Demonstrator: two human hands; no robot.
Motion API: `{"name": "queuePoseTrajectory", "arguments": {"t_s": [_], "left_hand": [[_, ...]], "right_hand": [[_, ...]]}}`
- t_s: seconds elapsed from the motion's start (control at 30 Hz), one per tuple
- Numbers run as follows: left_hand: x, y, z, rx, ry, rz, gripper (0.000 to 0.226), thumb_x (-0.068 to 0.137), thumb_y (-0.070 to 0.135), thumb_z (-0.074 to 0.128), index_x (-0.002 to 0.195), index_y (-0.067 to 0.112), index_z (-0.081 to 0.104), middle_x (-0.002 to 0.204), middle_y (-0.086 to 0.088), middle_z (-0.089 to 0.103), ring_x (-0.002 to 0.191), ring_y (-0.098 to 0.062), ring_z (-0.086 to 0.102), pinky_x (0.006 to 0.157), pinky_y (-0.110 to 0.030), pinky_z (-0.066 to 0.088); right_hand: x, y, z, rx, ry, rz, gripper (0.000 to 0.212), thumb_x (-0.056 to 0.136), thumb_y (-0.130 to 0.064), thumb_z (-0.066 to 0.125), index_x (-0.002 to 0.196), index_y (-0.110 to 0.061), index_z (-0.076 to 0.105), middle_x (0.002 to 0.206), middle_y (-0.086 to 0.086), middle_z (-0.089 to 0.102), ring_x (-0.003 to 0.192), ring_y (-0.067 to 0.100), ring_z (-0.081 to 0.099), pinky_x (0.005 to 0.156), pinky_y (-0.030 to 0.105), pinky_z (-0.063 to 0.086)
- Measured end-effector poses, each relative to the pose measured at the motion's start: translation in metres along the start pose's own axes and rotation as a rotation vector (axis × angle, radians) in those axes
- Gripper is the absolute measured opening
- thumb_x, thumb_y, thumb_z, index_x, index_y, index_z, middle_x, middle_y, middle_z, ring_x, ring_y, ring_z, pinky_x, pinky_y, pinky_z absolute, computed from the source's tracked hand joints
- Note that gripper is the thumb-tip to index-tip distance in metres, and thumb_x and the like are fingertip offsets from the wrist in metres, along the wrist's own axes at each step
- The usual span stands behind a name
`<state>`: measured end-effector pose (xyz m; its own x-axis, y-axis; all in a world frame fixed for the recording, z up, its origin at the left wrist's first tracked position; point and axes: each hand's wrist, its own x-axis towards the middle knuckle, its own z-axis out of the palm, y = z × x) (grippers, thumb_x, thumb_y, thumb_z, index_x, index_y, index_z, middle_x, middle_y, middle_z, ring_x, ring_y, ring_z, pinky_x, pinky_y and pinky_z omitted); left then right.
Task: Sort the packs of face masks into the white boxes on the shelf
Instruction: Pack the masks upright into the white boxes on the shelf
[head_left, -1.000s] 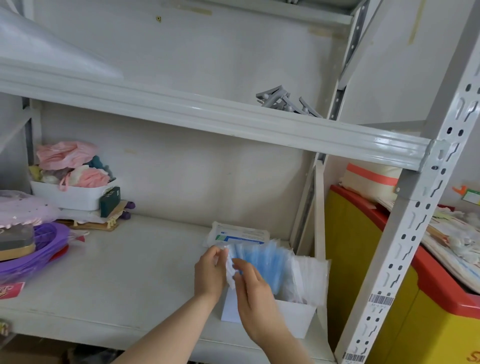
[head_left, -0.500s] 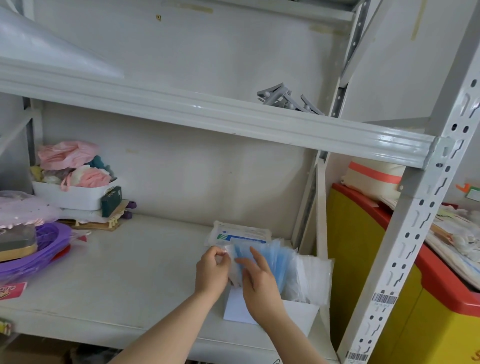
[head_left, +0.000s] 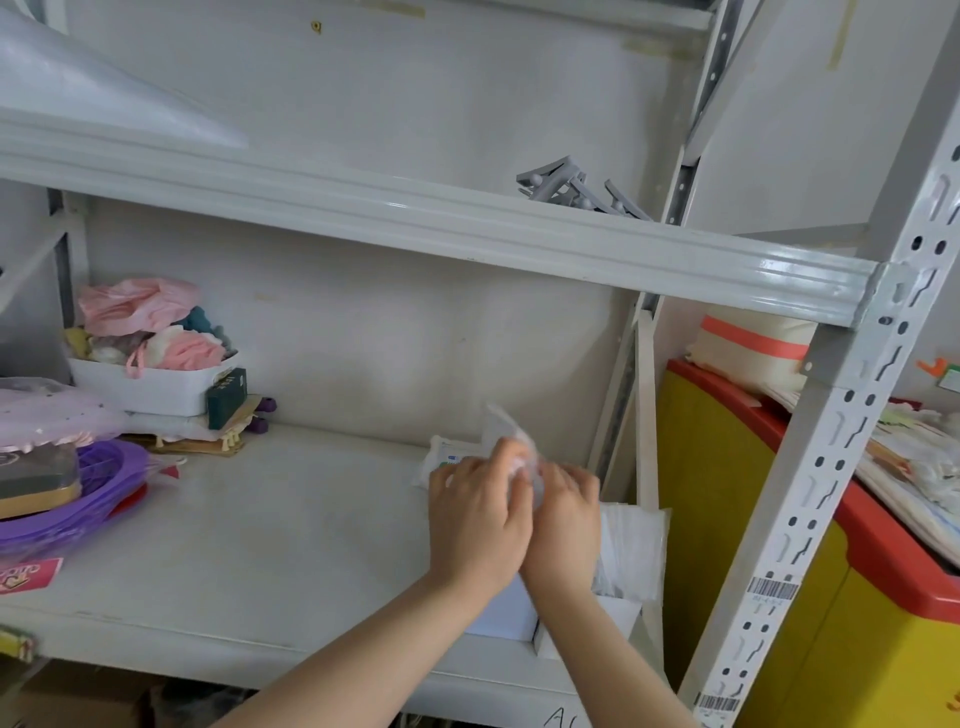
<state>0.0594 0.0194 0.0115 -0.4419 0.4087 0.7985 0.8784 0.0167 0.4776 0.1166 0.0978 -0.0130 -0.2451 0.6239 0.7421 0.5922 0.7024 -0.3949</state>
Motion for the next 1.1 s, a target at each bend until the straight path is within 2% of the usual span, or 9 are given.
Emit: {"name": "queuePoseTrajectory", "arguments": {"t_s": [0.1, 0.3, 0.4, 0.53, 0.67, 0.73, 0.83, 0.93, 1.1], "left_hand": [[0.007, 0.009, -0.001, -0.09, -0.117, 0.118, 0.043, 0.098, 0.036, 0.031, 0.14, 0.036, 0.037, 0.106, 0.012, 0.068, 0.103, -0.006, 0.058, 0.1, -0.031, 0.037], [-0.006, -0.003, 0.035, 0.014, -0.406, 0.237, 0.061, 0.076, 0.014, 0.043, 0.137, 0.017, 0.045, 0.139, -0.001, 0.051, 0.128, -0.022, 0.048, 0.107, -0.036, 0.038], [-0.012, -0.001, 0.054, 0.194, -0.526, 0.452, 0.068, 0.077, 0.028, 0.057, 0.142, 0.018, 0.04, 0.147, -0.003, 0.044, 0.137, -0.025, 0.04, 0.114, -0.044, 0.031], [-0.009, 0.011, 0.065, 0.272, -0.642, 0.326, 0.075, 0.087, 0.047, 0.056, 0.148, 0.017, 0.026, 0.157, -0.004, 0.026, 0.146, -0.025, 0.019, 0.121, -0.043, 0.011], [-0.01, 0.009, 0.071, 0.355, -0.598, 0.306, 0.069, 0.056, 0.04, 0.083, 0.116, 0.016, 0.061, 0.133, -0.008, 0.059, 0.127, -0.031, 0.053, 0.103, -0.045, 0.045], [-0.01, 0.0, 0.073, 0.405, -0.527, 0.304, 0.061, 0.042, 0.032, 0.088, 0.098, 0.018, 0.068, 0.119, -0.006, 0.068, 0.113, -0.028, 0.064, 0.091, -0.043, 0.054], [-0.008, -0.016, 0.07, 0.433, -0.466, 0.292, 0.064, 0.037, 0.019, 0.086, 0.098, 0.017, 0.068, 0.126, -0.007, 0.065, 0.116, -0.029, 0.063, 0.092, -0.046, 0.054], [-0.011, -0.032, 0.066, 0.391, -0.426, 0.262, 0.08, 0.043, 0.017, 0.083, 0.119, 0.018, 0.055, 0.14, -0.01, 0.053, 0.124, -0.032, 0.055, 0.096, -0.047, 0.051], [-0.018, -0.05, 0.054, 0.23, -0.321, 0.253, 0.075, 0.09, 0.054, 0.047, 0.151, 0.024, 0.015, 0.163, -0.003, 0.007, 0.149, -0.024, 0.01, 0.12, -0.037, 0.019]], "right_hand": [[0.019, 0.01, -0.027, 0.335, 0.063, 0.374, 0.025, 0.094, -0.026, 0.053, 0.076, -0.01, 0.057, 0.072, 0.008, 0.062, 0.073, 0.023, 0.059, 0.053, 0.027, 0.041], [0.029, 0.034, -0.072, 0.58, 0.468, 0.624, 0.025, 0.097, -0.033, 0.052, 0.108, -0.011, 0.059, 0.089, 0.001, 0.062, 0.081, 0.019, 0.061, 0.074, 0.035, 0.053], [0.017, 0.04, -0.066, 0.515, 0.414, 0.598, 0.025, 0.098, -0.031, 0.049, 0.108, -0.01, 0.058, 0.086, 0.0, 0.06, 0.08, 0.021, 0.062, 0.072, 0.034, 0.053], [0.003, 0.038, -0.05, 0.41, 0.285, 0.573, 0.025, 0.1, -0.026, 0.046, 0.112, -0.006, 0.055, 0.078, 0.0, 0.056, 0.066, 0.017, 0.054, 0.054, 0.021, 0.041], [-0.007, 0.04, -0.033, 0.287, -0.006, 0.546, 0.009, 0.097, -0.019, 0.047, 0.099, -0.015, 0.054, 0.076, 0.002, 0.061, 0.064, 0.018, 0.058, 0.064, 0.04, 0.055], [-0.011, 0.046, -0.028, 0.086, -0.115, 0.501, 0.012, 0.095, -0.027, 0.045, 0.093, -0.019, 0.055, 0.079, 0.003, 0.063, 0.066, 0.019, 0.059, 0.064, 0.039, 0.056], [-0.014, 0.049, -0.034, -0.18, -0.264, 0.478, 0.024, 0.096, -0.038, 0.04, 0.106, -0.021, 0.054, 0.089, 0.0, 0.064, 0.076, 0.02, 0.063, 0.066, 0.031, 0.054], [-0.015, 0.054, -0.041, -0.131, -0.143, 0.44, 0.043, 0.095, -0.05, 0.041, 0.13, -0.025, 0.046, 0.115, -0.002, 0.066, 0.097, 0.02, 0.065, 0.066, 0.026, 0.05], [-0.018, 0.044, -0.043, -0.054, 0.078, -0.104, 0.034, 0.093, -0.026, 0.056, 0.126, -0.02, 0.052, 0.12, -0.002, 0.063, 0.112, 0.017, 0.055, 0.079, 0.028, 0.054]]}}
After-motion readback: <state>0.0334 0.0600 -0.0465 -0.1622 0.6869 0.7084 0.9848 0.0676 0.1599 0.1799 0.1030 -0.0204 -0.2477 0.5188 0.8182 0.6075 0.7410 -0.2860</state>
